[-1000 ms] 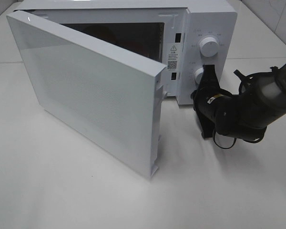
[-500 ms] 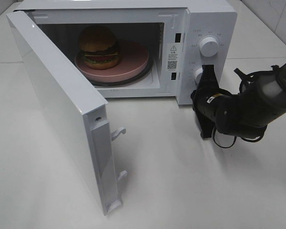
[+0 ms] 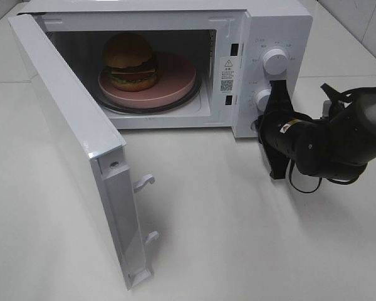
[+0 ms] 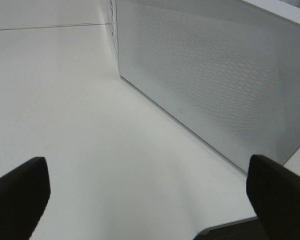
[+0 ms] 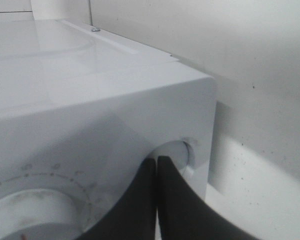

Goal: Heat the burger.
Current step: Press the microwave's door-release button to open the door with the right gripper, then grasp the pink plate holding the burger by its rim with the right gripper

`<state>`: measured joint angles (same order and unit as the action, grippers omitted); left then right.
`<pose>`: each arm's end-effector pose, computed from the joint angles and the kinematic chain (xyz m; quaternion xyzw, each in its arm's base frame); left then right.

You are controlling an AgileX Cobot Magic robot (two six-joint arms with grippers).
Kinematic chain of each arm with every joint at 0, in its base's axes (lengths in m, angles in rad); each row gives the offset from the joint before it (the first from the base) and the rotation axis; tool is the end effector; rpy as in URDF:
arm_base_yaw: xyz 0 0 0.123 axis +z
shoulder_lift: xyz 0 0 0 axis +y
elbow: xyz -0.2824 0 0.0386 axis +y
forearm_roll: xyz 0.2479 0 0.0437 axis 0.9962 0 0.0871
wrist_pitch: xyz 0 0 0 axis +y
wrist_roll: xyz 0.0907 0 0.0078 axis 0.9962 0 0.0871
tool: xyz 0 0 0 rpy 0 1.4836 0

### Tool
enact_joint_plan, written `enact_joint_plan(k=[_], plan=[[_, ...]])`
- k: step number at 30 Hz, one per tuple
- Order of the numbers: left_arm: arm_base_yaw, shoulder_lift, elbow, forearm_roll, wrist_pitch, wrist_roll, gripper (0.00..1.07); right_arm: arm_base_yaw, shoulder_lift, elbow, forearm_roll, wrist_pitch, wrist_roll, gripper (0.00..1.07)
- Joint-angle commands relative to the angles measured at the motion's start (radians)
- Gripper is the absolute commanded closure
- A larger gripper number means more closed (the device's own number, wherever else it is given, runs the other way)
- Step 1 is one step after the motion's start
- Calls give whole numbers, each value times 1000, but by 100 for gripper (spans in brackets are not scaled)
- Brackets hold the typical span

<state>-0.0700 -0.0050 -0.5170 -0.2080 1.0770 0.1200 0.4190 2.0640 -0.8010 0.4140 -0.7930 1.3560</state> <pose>-0.0104 -0.0159 0.2819 0.0863 0.8428 -0.0906 0.5236 0.3429 0.1242 0.0942 0.5460 0.6327 0.3991 0.3773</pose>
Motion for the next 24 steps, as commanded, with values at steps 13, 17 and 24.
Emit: enact_joint_plan(k=[13, 17, 24], plan=[[2, -10, 0, -1, -4, -2, 6, -9, -246, 95, -199, 200, -110, 107], [2, -10, 0, -1, -4, -2, 6, -9, -295, 95, -228, 284, -170, 107], [2, -10, 0, -1, -4, -2, 6, -9, -395, 95, -237, 456, -386, 107]])
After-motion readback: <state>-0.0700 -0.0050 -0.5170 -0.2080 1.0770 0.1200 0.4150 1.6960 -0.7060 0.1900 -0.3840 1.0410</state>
